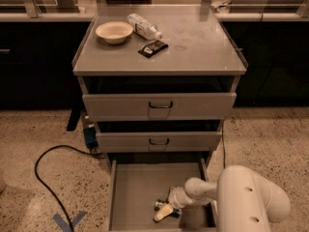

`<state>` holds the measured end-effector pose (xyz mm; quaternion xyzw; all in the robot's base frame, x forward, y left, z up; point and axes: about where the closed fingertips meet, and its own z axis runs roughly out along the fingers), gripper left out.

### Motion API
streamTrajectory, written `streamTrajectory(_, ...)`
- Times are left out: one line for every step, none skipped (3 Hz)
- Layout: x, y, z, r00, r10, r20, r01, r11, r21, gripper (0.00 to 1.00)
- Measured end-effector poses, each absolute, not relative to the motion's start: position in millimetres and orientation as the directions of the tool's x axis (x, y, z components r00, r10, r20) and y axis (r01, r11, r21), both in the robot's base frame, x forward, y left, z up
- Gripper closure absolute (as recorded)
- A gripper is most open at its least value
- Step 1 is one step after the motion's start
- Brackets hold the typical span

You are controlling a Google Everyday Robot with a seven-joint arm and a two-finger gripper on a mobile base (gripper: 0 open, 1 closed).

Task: Pick redbull can from bottom drawer and place on counter

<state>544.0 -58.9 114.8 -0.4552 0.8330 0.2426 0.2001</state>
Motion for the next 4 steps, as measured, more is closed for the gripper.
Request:
streamTrajectory(540,-62,106,-0.525,-0.666,-0.53,-0.842,0.498,0.208,0.0)
streamTrajectory(529,-65,95,-0.545,-0.662,-0.514,-0.83,0.511,0.221,0.0)
streamTrajectory(528,-65,95,-0.545,-0.662,-0.514,-0.83,0.511,0.222,0.18)
streamTrajectory(528,-65,96,-0.545,-0.662,-0.514,-0.83,0.511,0.222,0.42)
